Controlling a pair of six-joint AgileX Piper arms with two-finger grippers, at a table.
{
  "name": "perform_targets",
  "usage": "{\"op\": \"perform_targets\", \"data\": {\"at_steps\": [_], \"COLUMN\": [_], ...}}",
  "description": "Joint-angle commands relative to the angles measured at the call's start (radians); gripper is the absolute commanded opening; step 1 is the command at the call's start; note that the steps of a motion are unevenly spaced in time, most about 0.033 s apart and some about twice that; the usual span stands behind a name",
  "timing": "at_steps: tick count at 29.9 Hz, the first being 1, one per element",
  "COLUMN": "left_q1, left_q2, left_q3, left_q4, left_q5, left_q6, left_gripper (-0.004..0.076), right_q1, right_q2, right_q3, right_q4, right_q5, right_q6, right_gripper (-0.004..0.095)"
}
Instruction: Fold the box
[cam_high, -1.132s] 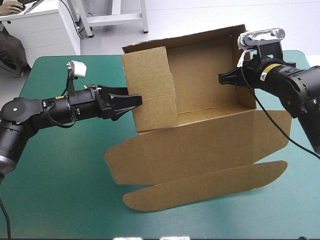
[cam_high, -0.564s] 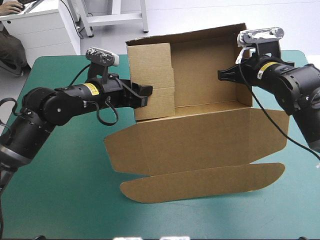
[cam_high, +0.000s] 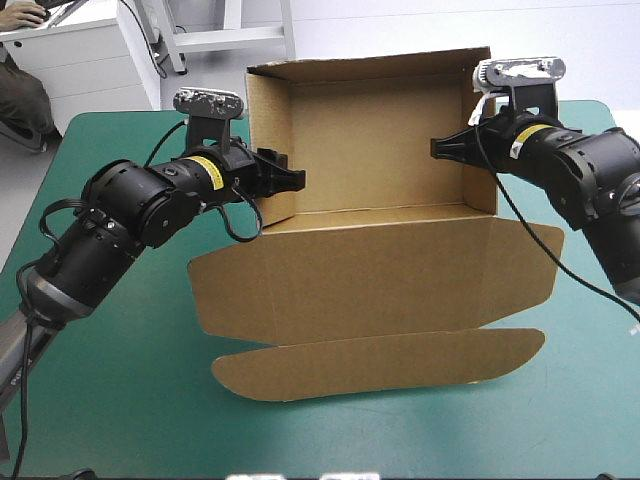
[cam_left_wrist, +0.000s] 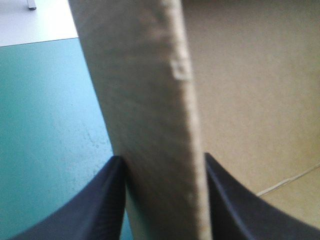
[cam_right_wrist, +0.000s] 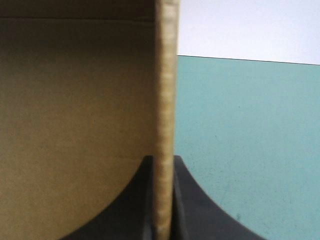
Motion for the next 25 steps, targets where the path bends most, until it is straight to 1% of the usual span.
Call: {"op": "perform_targets", "data": {"at_steps": [1,3,5,9,13,15,18,22,25], "left_q1": [-0.008,-0.008,-0.008,-0.008,-0.005,-0.005,-0.005,-0.005,-0.005], "left_q2": [-0.032,-0.032,-0.032,-0.015,0.039,0.078,0.145,0.222,0.270], "left_q3": [-0.034,-0.034,-0.034,-0.034,-0.034,-0.034,-0.034,-0.034,-0.034], "left_q4": [0.001,0.001,0.001,0.010,0.008,0.008,0.008,0.006,0.004], "left_q5": [-0.064,-0.069,-0.083,-0.067,0.028,0.073,0.109,0.132,0.152], "left_q6": [-0.011,-0.011,-0.011,0.000,0.037,0.051,0.086,0.116,0.117], "left_gripper": [0.0127,0.0040,-0.0008,-0.0007,-0.0007,-0.0007,-0.0007,-0.0007,-0.0006], "right_q1": [0.000,0.000,0.000,0.000,0.000,0.000,0.000,0.000,0.000], "right_q2": [-0.035,-0.030,-0.019,0.019,0.076,0.105,0.158,0.227,0.274], "right_q3": [-0.028,-0.028,-0.028,-0.028,-0.028,-0.028,-0.028,-0.028,-0.028], "right_q4": [0.008,0.012,0.017,0.049,0.095,0.103,0.117,0.145,0.163], "right_q5": [-0.067,-0.054,-0.029,0.050,0.131,0.150,0.192,0.243,0.258], "right_q6": [0.013,0.013,0.013,0.001,-0.043,-0.050,-0.068,-0.082,-0.089], "right_gripper": [-0.0005,-0.0005,-0.0005,-0.0005,-0.0005,-0.0005,-0.0005,-0.0005,-0.0005]}}
